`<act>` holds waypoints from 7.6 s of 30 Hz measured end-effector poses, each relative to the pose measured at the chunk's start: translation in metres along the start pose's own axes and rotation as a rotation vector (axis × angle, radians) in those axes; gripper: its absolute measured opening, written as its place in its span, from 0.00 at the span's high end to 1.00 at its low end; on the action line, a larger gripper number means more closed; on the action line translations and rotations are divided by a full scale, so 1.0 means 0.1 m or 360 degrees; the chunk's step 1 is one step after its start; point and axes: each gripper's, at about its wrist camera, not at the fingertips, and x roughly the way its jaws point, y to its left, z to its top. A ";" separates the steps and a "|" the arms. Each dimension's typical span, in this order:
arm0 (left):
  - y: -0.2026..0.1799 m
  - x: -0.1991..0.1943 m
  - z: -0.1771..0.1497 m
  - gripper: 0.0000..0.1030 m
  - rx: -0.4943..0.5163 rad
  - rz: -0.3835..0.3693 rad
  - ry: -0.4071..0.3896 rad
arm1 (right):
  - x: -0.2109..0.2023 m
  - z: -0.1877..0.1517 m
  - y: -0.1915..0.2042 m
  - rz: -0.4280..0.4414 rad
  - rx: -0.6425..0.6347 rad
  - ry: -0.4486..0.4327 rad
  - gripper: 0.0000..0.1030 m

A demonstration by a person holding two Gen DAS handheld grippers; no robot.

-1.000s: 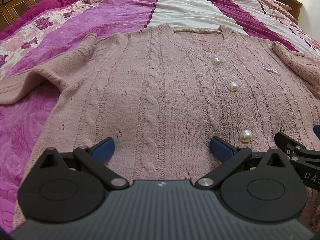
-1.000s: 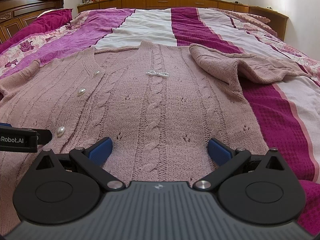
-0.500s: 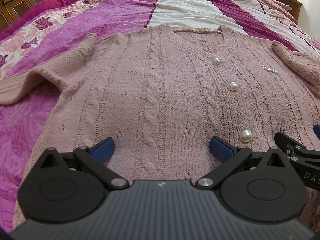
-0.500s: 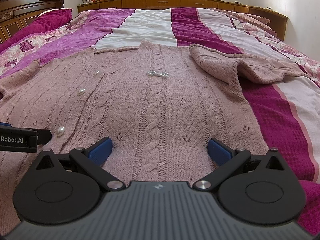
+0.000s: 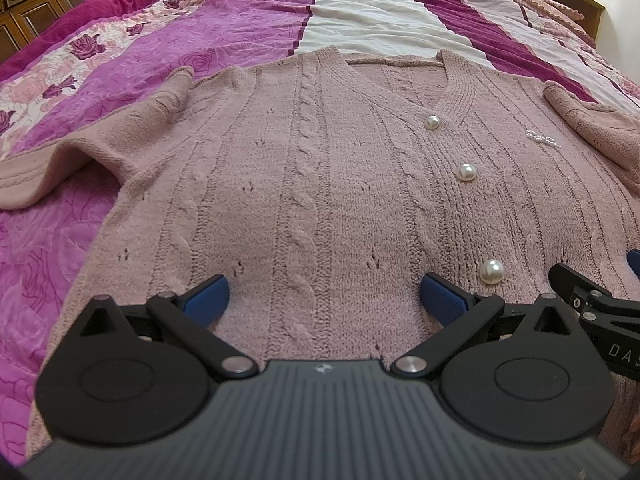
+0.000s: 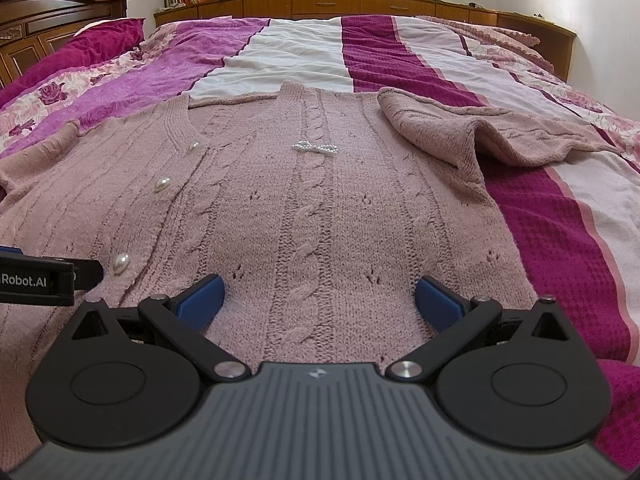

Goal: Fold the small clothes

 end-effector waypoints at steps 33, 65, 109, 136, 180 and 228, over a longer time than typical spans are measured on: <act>0.00 0.00 0.05 0.00 0.0009 -0.0001 0.0017 | -0.01 0.02 -0.07 0.0049 0.0018 0.0011 0.00; -0.03 -0.03 0.15 0.00 -0.0109 0.0061 0.0169 | -0.07 0.86 -2.10 0.0262 0.0744 -0.0023 0.00; -0.12 0.03 0.08 0.00 0.0005 0.0094 0.0094 | 1.29 1.19 -3.02 0.0021 0.0863 -0.0199 0.00; -0.13 0.01 0.04 0.00 0.0008 0.0091 0.0061 | 0.10 1.21 -3.41 -0.0022 0.1186 -0.0765 0.90; 1.05 -0.55 0.31 0.00 -0.0206 0.0217 -0.0016 | -0.16 2.01 0.29 0.0453 0.0612 -0.0661 0.90; 0.47 -0.29 0.84 0.00 0.0044 0.0003 -0.0134 | 0.14 1.07 -0.07 0.0368 0.0299 -0.0046 0.33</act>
